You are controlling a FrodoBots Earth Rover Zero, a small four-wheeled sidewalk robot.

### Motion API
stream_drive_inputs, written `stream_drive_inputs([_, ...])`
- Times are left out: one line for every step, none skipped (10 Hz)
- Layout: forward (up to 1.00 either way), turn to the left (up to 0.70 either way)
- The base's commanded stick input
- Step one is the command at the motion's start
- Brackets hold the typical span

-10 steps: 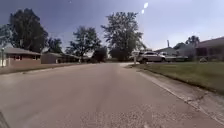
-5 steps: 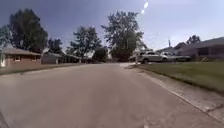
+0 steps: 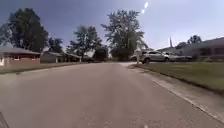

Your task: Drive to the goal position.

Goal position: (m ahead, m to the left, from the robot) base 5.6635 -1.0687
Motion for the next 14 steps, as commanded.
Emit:
stream_drive_inputs([0.70,0.00])
stream_drive_inputs([0.70,0.00])
stream_drive_inputs([0.70,0.00])
stream_drive_inputs([0.70,0.00])
stream_drive_inputs([0.70,0.00])
stream_drive_inputs([0.70,0.00])
stream_drive_inputs([0.70,0.00])
stream_drive_inputs([0.70,0.00])
stream_drive_inputs([0.70,0.00])
stream_drive_inputs([0.70,0.00])
stream_drive_inputs([0.70,0.00])
stream_drive_inputs([0.70,0.00])
stream_drive_inputs([0.70,0.00])
stream_drive_inputs([0.70,0.00])
